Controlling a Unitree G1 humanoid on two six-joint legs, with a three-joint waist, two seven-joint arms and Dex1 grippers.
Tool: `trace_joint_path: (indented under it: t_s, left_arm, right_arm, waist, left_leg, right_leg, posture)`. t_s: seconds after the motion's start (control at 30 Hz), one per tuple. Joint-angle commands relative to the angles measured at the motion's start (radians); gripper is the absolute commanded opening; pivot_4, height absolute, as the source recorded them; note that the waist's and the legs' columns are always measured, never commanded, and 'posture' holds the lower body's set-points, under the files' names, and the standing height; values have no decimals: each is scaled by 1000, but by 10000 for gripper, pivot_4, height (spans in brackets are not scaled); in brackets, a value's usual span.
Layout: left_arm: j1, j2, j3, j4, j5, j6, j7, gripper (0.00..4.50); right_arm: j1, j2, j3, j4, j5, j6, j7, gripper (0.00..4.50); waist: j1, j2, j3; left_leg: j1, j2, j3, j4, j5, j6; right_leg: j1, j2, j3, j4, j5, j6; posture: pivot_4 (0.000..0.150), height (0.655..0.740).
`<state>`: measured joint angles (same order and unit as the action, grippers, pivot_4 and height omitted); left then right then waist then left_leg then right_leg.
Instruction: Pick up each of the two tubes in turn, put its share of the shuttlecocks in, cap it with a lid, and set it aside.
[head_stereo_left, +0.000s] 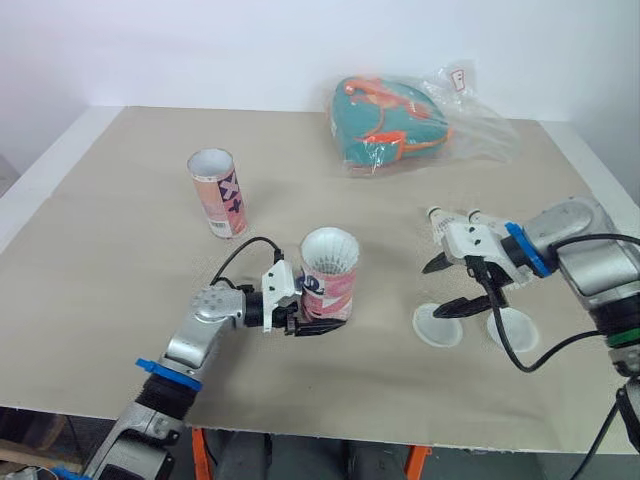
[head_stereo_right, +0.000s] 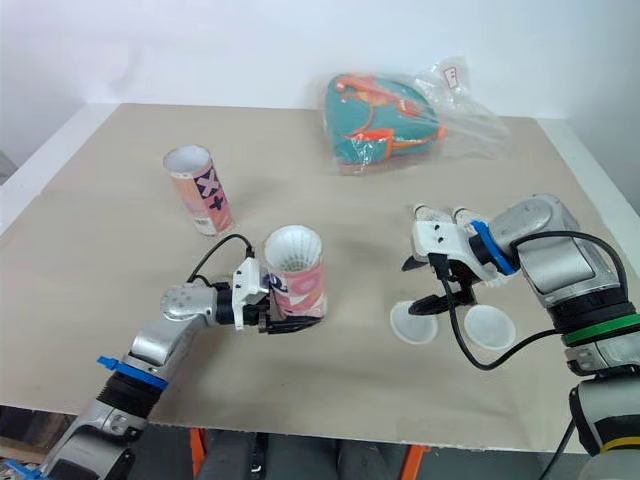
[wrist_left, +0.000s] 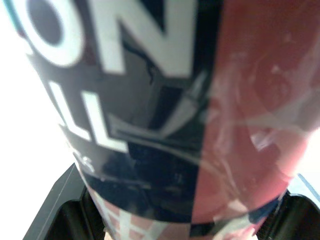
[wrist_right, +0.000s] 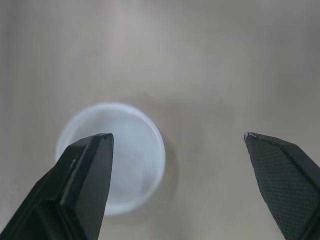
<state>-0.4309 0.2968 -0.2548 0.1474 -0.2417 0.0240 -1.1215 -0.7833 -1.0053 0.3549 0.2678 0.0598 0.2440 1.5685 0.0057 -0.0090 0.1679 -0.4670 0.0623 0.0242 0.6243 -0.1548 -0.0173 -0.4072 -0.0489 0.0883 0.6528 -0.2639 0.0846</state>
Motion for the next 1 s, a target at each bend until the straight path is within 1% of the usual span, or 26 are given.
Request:
trace_joint_path:
  t_s: [0.03,0.1,0.2,0.23,0.27,0.33,0.37,0.43,0.47,0.6,0.73,0.87,1.0]
  left_arm:
    - [-12,-1,-8,-6,9,-36,-6,31652]
    - [-10,-2,-13,-6,8,-38,-10,31652]
    - [-10,-4,-15,-7,5,-37,-8,31652]
    - [-10,-6,-14,-6,2,-34,-7,31652]
    - [-9,-11,-11,-5,-5,-30,-5,31652]
    - [-10,-21,-3,-1,-19,-20,-2,31652]
    - [-10,-29,3,2,-30,-13,2,31652]
    - [-15,-44,14,13,-44,-6,10,31652]
    - [-16,-47,16,17,-46,-5,11,31652]
    - [-16,-32,-4,50,-19,-33,-18,31652]
    - [-19,-18,-12,89,-2,-60,-42,31652]
    - [-22,-9,-24,120,0,-48,-77,31652]
    - [-33,2,-43,175,43,-106,-96,31652]
  right_arm:
    - [-2,-4,2,15,-35,-45,20,44755]
    - [14,4,-3,14,-34,-46,22,44755]
    - [38,9,-15,4,-29,-47,22,37697]
    - [47,8,-19,-2,-26,-46,26,32881]
    - [60,6,-22,-12,-23,-44,26,29604]
    - [82,2,-26,-31,-23,-44,23,18049]
    - [94,0,-26,-40,-25,-47,19,14203]
    - [117,-7,-19,-51,-49,-70,2,4414]
    - [125,-8,-18,-54,-58,-78,-5,912]
    - [143,-9,-29,-73,-64,-83,-13,912]
    - [115,1,-55,-92,-32,-46,-7,912]
    - [17,32,-114,-151,70,63,17,912]
    - [-96,59,-156,-168,155,133,34,912]
  waist:
    - [0,0,0]
    - [0,0,0]
    - [0,0,0]
    - [0,0,0]
    - [0,0,0]
    - [0,0,0]
    - [0,1,0]
    - [0,1,0]
    - [0,1,0]
    - [0,1,-1]
    - [0,1,-1]
    - [-2,1,-1]
    - [-1,2,-1]
  left_leg:
    - [0,0,0,0,0,0]
    - [0,0,0,0,0,0]
    - [0,0,0,0,0,0]
    - [0,0,0,0,0,0]
    - [0,0,0,0,0,0]
    - [0,0,0,0,0,0]
    - [0,0,0,0,0,-1]
    - [0,0,-1,1,0,-1]
    - [0,0,-1,1,0,-1]
    - [2,0,-3,1,1,-1]
    - [3,0,-3,1,1,-1]
    - [3,0,-3,1,1,-2]
    - [4,0,-3,1,1,-2]
  right_leg:
    - [0,0,0,0,0,0]
    - [0,0,0,0,0,0]
    - [0,0,0,0,0,0]
    - [0,0,0,0,0,0]
    - [0,0,0,0,0,0]
    - [1,0,0,0,0,0]
    - [1,0,1,0,0,1]
    - [2,1,0,0,0,1]
    - [2,1,0,0,0,1]
    - [3,1,0,0,1,1]
    - [5,1,0,0,1,1]
    - [4,1,0,1,1,1]
    - [4,2,0,2,2,0]
  posture:
    - [1500,7400]
    - [1500,7400]
    - [1500,7400]
    - [1500,7400]
    - [1500,7400]
    - [1500,7400]
    - [1500,7400]
    - [1500,7400]
    - [1500,7400]
    - [1500,7400]
    - [1500,7400]
    - [1500,7400]
    - [1500,7400]
